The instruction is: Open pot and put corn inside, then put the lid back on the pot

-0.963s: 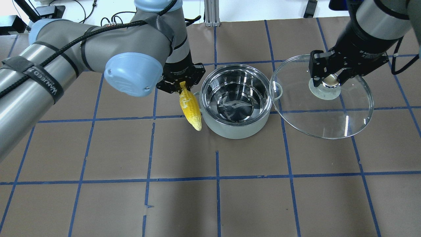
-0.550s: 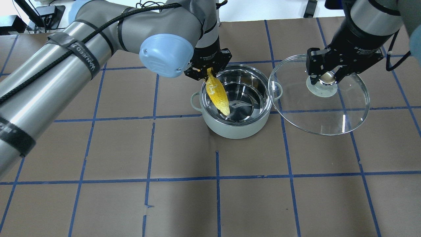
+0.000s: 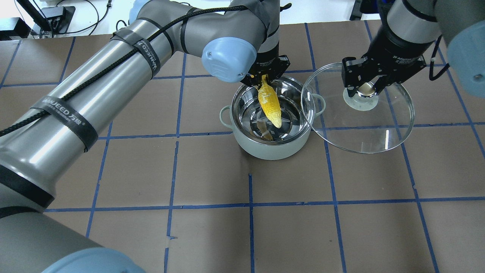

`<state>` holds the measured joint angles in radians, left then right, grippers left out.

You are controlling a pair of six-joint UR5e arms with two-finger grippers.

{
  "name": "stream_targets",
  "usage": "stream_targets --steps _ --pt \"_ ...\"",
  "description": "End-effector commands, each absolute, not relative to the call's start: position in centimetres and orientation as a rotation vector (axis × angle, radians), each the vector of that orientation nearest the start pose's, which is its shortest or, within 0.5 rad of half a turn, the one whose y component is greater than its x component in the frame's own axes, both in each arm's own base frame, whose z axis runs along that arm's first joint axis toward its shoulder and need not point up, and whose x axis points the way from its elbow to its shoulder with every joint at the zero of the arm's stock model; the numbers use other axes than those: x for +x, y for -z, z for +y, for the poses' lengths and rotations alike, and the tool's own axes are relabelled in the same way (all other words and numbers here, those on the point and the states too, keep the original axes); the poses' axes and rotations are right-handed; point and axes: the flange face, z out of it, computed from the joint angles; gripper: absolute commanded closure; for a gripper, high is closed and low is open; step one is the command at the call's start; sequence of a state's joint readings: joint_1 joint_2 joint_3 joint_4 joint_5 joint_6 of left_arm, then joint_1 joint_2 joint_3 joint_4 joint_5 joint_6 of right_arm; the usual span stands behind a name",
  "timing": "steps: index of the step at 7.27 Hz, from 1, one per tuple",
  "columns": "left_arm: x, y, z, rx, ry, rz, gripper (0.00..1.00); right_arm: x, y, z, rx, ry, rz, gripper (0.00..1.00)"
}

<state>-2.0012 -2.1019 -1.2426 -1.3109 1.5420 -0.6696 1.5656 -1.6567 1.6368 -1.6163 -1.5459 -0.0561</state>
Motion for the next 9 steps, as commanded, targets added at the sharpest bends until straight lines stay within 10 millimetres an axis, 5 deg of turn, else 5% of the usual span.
stream_targets --steps 1,4,5,6,9 --pt "-42.6 -33.8 -58.4 -0.261 0.049 3.178 0.9 14.1 -50.1 -45.9 -0.116 0.104 3.134 0.55" --pt "-43.5 -31.3 -59.5 -0.261 0.096 3.191 0.88 14.1 -50.3 -45.9 -0.137 0.125 3.159 0.55" --pt "-43.6 -30.9 -59.5 -0.283 0.092 3.184 0.19 14.0 -50.2 -45.9 -0.158 0.135 3.175 0.55" --pt "-43.5 -31.5 -59.3 -0.283 0.108 3.182 0.0 14.0 -50.3 -45.9 -0.153 0.14 3.175 0.55" --pt "-43.4 -31.3 -59.4 -0.275 0.095 3.181 0.0 14.6 -50.3 -45.8 -0.168 0.14 3.174 0.55"
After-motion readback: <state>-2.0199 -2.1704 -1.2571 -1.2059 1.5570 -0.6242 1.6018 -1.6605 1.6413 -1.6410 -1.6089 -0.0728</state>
